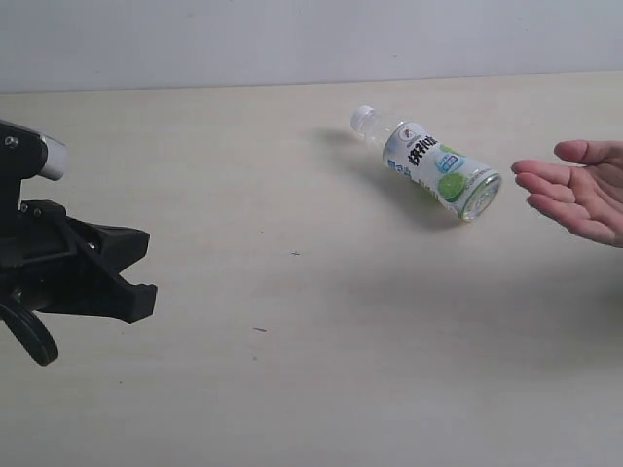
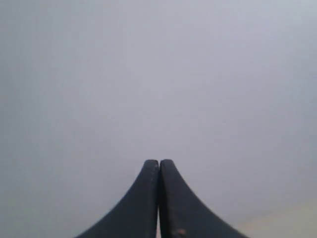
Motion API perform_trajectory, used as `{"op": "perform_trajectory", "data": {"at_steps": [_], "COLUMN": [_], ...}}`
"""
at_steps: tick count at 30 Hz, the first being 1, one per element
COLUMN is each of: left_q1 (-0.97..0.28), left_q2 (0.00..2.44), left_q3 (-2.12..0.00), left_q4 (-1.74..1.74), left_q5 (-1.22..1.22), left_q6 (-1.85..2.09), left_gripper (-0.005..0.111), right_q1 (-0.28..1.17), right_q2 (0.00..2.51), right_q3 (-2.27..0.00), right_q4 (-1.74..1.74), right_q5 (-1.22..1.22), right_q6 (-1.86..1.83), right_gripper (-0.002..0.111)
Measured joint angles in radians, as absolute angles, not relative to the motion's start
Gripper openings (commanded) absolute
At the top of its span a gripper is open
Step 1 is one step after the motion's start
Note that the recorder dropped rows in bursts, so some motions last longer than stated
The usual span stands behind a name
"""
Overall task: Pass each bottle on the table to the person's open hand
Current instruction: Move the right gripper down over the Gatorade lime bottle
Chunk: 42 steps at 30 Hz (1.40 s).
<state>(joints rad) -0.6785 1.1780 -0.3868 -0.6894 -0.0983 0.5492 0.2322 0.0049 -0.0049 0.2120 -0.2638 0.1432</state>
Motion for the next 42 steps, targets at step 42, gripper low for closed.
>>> {"op": "perform_trajectory", "data": {"at_steps": [42], "left_q1": [-0.679], "left_q2": [1.178], "left_q3": [-0.387], "left_q4": [-0.689], "left_q5": [-0.098], "left_q6": [0.549], "left_gripper": [0.000], "right_q1": [0.325], "right_q2": [1.825], "right_q3": [-1.722], "right_q4": [0.203], "right_q5": [1.179], "right_q6": [-0.381], "right_gripper": [0.018]}}
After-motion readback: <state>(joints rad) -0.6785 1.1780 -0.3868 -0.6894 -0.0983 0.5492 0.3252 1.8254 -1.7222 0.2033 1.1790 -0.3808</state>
